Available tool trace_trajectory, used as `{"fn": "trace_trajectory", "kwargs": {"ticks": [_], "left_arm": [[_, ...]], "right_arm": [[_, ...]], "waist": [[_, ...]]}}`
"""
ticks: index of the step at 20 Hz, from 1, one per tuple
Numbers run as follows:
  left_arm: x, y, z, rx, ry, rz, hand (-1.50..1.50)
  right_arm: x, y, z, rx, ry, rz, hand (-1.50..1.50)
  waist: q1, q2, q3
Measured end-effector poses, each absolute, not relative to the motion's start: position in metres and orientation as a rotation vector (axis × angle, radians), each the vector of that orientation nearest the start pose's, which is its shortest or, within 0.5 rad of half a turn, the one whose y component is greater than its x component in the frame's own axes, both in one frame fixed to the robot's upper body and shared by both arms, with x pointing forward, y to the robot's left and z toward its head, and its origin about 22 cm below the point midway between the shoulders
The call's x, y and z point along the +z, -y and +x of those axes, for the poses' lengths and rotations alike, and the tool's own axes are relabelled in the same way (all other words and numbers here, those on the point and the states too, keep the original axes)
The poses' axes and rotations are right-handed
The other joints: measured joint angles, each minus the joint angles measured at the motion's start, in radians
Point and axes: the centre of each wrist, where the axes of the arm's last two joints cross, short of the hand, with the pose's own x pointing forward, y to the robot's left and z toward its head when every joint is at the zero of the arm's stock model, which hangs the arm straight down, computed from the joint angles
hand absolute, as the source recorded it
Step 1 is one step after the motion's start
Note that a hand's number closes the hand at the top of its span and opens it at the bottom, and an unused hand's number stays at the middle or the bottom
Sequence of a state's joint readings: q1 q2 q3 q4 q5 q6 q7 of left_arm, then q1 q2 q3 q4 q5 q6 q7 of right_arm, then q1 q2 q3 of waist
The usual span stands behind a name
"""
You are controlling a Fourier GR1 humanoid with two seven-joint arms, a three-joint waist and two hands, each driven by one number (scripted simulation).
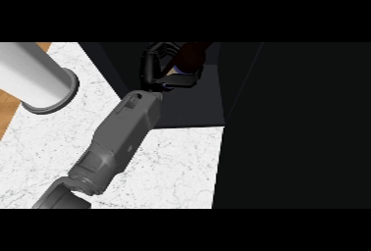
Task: Pick up the wine, place it into the cabinet and close the cabinet
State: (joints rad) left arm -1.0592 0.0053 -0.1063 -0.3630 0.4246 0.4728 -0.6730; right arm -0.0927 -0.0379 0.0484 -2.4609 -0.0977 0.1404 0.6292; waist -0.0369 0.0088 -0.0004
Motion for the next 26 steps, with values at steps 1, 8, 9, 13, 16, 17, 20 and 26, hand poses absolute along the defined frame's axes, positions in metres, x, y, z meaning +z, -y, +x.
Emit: {"fn": "trace_trajectory", "kwargs": {"ticks": [1, 8, 9, 13, 16, 17, 20, 26], "left_arm": [[0.047, -0.096, 0.429, 0.071, 1.944, 0.134, 1.50], [0.046, -0.095, 0.432, 0.144, 1.896, 0.104, 1.50], [0.047, -0.095, 0.433, 0.164, 1.885, 0.095, 1.50], [0.044, -0.098, 0.434, 0.212, 1.863, 0.052, 1.50], [0.044, -0.099, 0.435, 0.224, 1.858, 0.051, 1.50], [0.042, -0.099, 0.434, 0.228, 1.863, 0.054, 1.50], [0.039, -0.100, 0.433, 0.232, 1.860, 0.050, 1.50], [0.035, -0.103, 0.433, 0.215, 1.853, 0.093, -1.50]], "right_arm": [[0.201, 0.217, 0.157, 0.262, 1.907, 0.163, -1.50], [0.200, 0.211, 0.156, 0.264, 1.901, 0.206, -1.50], [0.200, 0.211, 0.156, 0.266, 1.899, 0.207, -1.50], [0.199, 0.207, 0.155, 0.271, 1.901, 0.231, -1.50], [0.198, 0.207, 0.157, 0.275, 1.907, 0.228, -1.50], [0.197, 0.207, 0.157, 0.277, 1.908, 0.233, -1.50], [0.199, 0.206, 0.158, 0.282, 1.908, 0.236, -1.50], [0.198, 0.207, 0.157, 0.289, 1.911, 0.233, -1.50]], "waist": [[-0.001, 0.000, 0.000], [-0.010, 0.002, 0.000], [-0.013, 0.003, 0.000], [-0.020, 0.007, 0.001], [-0.023, 0.009, 0.001], [-0.026, 0.009, 0.001], [-0.026, 0.009, 0.002], [-0.031, 0.011, 0.001]]}}
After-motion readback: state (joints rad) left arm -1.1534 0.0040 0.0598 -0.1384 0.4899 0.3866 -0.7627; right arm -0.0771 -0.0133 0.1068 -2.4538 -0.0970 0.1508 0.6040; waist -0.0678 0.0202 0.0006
